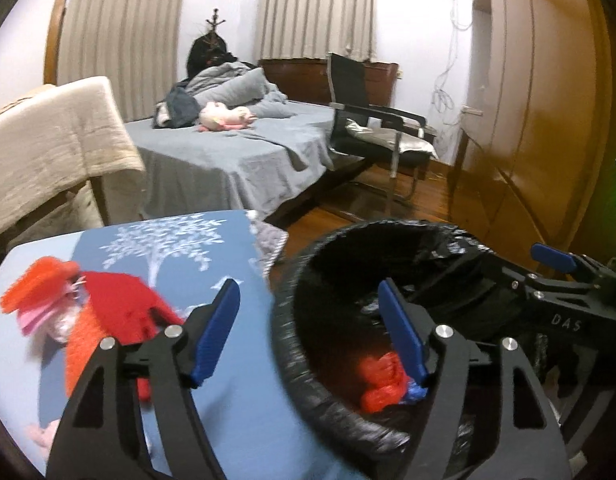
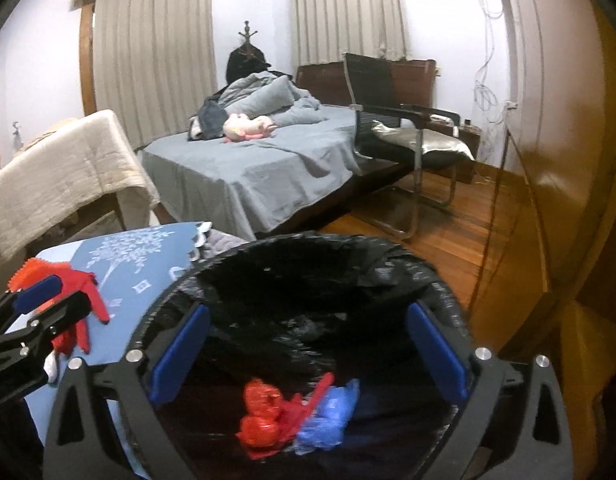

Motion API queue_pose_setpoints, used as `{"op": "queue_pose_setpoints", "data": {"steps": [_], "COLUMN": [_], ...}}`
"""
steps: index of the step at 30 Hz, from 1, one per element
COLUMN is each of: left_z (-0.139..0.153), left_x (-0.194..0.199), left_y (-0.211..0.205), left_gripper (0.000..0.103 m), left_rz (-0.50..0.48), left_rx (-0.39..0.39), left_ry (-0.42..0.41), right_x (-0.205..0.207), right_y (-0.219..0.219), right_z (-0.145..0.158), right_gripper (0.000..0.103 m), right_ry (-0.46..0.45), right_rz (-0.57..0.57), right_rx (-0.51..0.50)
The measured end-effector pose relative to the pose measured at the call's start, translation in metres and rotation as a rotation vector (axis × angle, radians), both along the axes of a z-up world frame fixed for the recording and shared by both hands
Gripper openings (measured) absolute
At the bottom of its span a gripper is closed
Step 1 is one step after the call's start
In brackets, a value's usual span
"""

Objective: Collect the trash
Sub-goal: 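Move both bags over the trash bin and open both tools to drop them, then bring both tools back over the table toward the pink sock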

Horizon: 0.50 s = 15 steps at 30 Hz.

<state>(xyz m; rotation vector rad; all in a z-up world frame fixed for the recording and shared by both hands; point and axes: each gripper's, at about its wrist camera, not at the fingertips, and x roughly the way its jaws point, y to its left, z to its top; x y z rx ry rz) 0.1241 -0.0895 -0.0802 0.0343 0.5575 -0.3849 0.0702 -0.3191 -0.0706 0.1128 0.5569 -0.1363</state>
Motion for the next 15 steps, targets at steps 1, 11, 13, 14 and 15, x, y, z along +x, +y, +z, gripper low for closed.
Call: {"op": "queue_pose_setpoints", "data": {"steps": [1, 11, 13, 14, 15], "left_z": [0.0, 0.002, 0.0, -0.001, -0.003], "left_x": [-0.001, -0.017, -0.022, -0.025, -0.027], "left_y": [0.006, 0.085, 0.1, 0.109, 0.117], "left_gripper": [0.074, 0.077, 0.077, 0.077, 0.077], "left_rz": [0.016, 0.181, 0.212, 0.227, 0.246], "left_rx": [0.003, 0.045, 0.065, 0.071, 0.076], "left_ry": [-0.001, -0.013, -0.015, -0.013, -0.008], "right_x": [0.001, 0.011, 0.012, 0.012, 0.012], "right_y": [0.006, 0.068, 0.083, 0.088, 0.096], "right_z": [0.0, -0.004, -0.005, -0.005, -0.006], "right_gripper": [0.097, 0.097, 0.097, 0.097, 0.097], "right_ry": [0.001, 0.014, 0.012, 0.011, 0.01], "right_rz": [0.011, 0.139, 0.171, 0.182, 0.197], "right_rx": [0.004, 0.021, 0.024, 0.026, 0.028]}}
